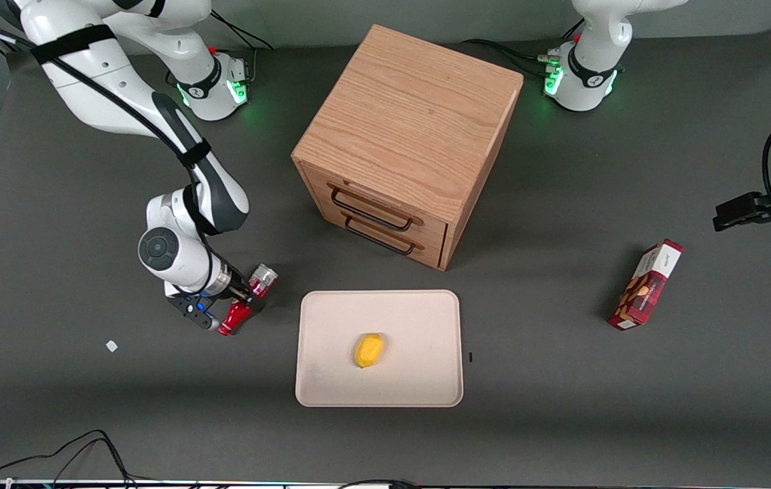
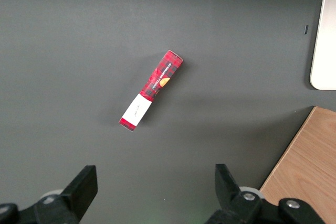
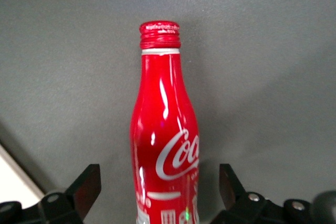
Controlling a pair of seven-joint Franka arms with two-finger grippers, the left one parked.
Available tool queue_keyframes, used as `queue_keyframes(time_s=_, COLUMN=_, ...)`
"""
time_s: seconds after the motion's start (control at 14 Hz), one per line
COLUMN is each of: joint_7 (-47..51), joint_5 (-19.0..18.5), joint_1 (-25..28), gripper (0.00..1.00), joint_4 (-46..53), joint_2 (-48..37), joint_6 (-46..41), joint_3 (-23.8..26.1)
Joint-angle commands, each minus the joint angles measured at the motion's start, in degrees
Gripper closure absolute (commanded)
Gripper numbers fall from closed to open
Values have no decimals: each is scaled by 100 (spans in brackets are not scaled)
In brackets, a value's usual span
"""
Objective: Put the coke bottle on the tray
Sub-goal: 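Close the right gripper around the bottle's body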
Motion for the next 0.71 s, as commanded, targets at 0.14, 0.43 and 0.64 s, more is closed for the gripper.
queue_keyframes(time_s=0.14, joint_7=243, joint_5=-211, joint_1=21, gripper=0, joint_4=29, joint_2=257, joint_6=384, joint_3=-63)
queue_keyframes(time_s=0.43, joint_7=243, joint_5=-211, joint_1=21, gripper=0, joint_4=29, joint_2=257, joint_6=410, joint_3=-63)
queue_keyframes(time_s=0.64, joint_7=243, joint_5=-211, joint_1=21, gripper=0, joint_4=29, joint_2=284, joint_6=428, joint_3=-63)
